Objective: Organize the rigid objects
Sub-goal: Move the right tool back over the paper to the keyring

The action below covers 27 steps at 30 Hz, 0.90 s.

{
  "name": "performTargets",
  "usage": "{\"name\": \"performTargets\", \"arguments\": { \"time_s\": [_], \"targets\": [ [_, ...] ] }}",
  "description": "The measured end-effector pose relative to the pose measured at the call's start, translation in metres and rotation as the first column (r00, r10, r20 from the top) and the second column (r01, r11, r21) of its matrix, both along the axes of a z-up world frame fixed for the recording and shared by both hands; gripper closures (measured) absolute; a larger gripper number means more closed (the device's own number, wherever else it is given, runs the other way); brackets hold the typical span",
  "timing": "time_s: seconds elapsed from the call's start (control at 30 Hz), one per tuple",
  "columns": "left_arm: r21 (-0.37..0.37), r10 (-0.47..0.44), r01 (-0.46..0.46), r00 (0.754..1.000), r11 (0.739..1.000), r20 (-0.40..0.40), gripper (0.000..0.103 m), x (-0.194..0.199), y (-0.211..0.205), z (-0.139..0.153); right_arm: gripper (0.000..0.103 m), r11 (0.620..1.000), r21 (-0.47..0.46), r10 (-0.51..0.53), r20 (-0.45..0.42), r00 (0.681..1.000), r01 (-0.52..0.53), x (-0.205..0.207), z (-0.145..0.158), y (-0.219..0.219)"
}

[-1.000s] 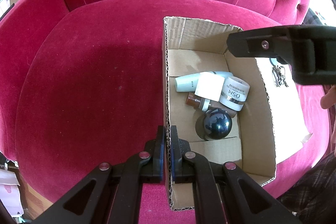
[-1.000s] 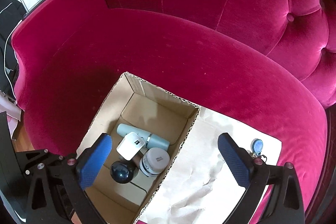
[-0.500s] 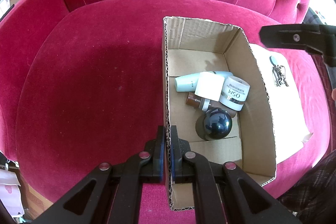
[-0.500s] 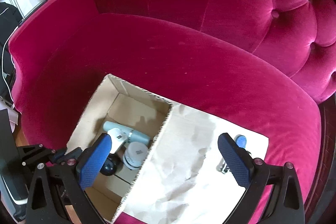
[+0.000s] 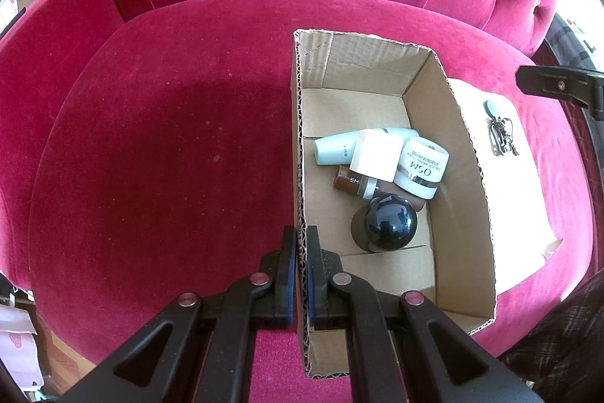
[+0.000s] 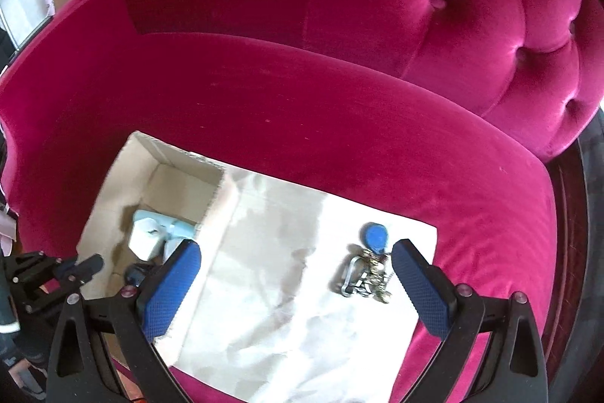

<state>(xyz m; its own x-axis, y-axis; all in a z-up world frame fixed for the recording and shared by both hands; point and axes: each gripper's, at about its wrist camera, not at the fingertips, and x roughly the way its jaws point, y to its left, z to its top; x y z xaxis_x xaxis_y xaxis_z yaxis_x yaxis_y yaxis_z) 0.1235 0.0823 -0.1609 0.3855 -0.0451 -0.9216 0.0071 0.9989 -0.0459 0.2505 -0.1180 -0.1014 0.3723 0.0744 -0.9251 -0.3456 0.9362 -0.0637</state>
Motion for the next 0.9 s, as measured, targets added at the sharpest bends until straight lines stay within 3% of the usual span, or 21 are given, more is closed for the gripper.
{"name": "performTargets", "arguments": {
  "time_s": [0.9],
  "targets": [
    [0.003, 0.001, -0.001, 1.0, 1.0, 0.002, 0.099, -0.001, 0.001, 0.003, 0.0, 0.982, 0.013, -0.19, 0.003, 0.982, 0.19, -0.003, -0.027, -0.071]
  ]
}}
